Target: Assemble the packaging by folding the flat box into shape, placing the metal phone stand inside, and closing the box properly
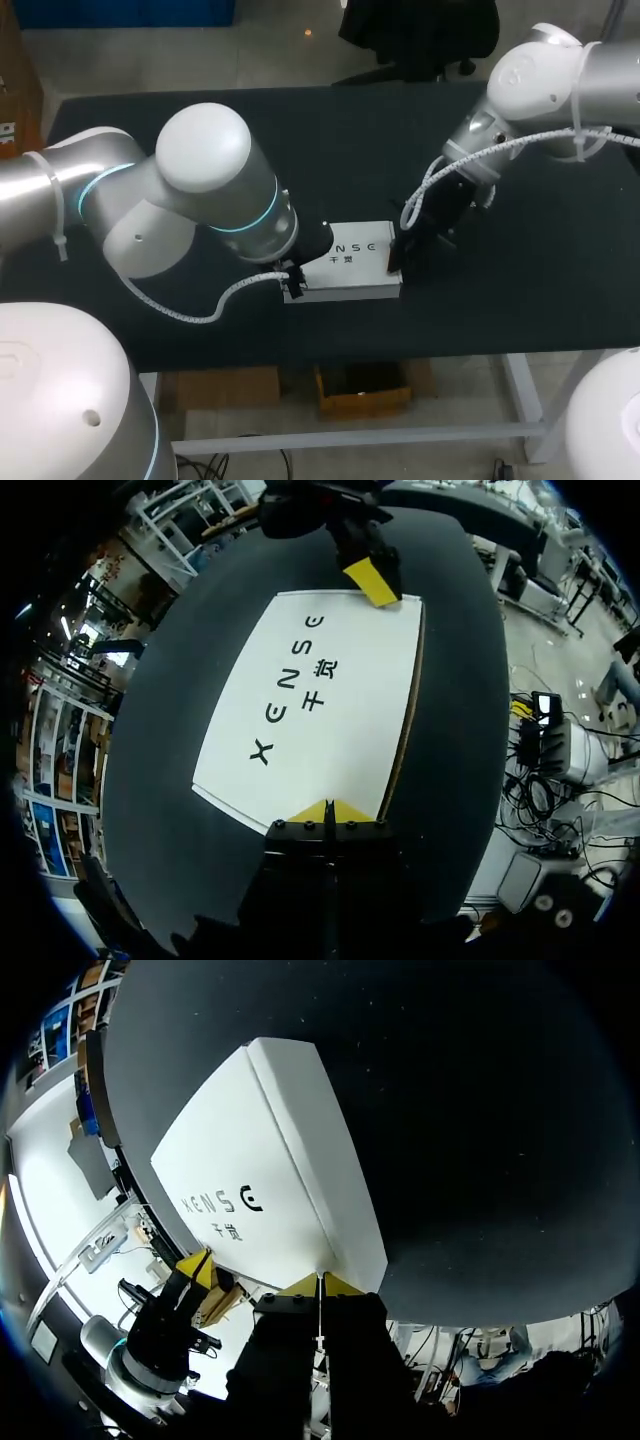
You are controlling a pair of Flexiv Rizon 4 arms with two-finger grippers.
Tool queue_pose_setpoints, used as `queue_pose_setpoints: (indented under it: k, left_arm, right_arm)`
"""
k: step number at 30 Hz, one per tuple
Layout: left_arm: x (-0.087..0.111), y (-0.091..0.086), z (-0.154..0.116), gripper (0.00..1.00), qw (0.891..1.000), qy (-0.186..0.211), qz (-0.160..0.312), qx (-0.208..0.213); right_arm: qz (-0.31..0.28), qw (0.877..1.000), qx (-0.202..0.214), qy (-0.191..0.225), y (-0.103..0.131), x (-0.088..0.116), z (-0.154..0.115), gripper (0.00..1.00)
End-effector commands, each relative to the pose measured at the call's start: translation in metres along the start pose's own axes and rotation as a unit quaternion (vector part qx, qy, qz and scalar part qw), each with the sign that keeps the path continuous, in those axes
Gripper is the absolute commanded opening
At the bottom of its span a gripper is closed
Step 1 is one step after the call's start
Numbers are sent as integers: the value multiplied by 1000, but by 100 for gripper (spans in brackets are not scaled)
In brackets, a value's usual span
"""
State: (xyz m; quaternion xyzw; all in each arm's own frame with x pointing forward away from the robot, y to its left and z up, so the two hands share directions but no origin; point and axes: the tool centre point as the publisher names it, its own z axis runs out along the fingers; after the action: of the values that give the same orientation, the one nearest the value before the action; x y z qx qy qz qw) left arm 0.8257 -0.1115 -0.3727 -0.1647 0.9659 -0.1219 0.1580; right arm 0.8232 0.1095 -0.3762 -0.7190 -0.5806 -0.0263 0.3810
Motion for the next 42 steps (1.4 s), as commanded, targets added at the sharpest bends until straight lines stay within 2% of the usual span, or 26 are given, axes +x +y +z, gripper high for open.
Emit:
queue_pose_setpoints:
  k: [1,8,21,24,30,33,34,36,37,40,41,42]
  left_arm:
    - [5,0,-7,0,1000,-14,1,3]
    - [5,-5,-13,0,1000,-23,8,5]
    - [4,-2,9,0,1000,4,3,-9]
    - [5,-2,-1,0,1000,-5,3,-7]
    - [7,-10,-34,0,999,-33,4,1]
    - [9,-15,-48,0,999,-34,-4,3]
    - [10,-16,-52,10,999,-34,-6,3]
    - [14,-19,-59,16,999,-32,-17,-2]
    - [16,-21,-62,29,999,-34,-19,-4]
    - [25,-24,-72,86,999,-36,-29,-15]
    - [28,-25,-74,100,999,-36,-34,-19]
    - [32,-26,-77,100,998,-35,-39,-23]
  right_arm:
    - [-7,1000,-13,2,-10,2,-4,0]
    - [-14,1000,-20,1,-16,6,-5,0]
    - [4,1000,6,0,6,-6,10,0]
    - [-3,1000,3,4,2,-4,7,0]
    - [-29,999,-27,15,-23,0,-13,0]
    - [-44,998,-44,23,-36,-2,-23,0]
    - [-50,997,-51,26,-39,-2,-27,0]
    - [-57,996,-67,33,-45,-5,-36,0]
    - [-61,995,-74,35,-47,-7,-41,0]
    - [-76,992,-88,45,-50,-14,-54,0]
    - [-86,991,-93,46,-51,-17,-58,0]
    - [-92,990,-101,46,-52,-19,-63,11]
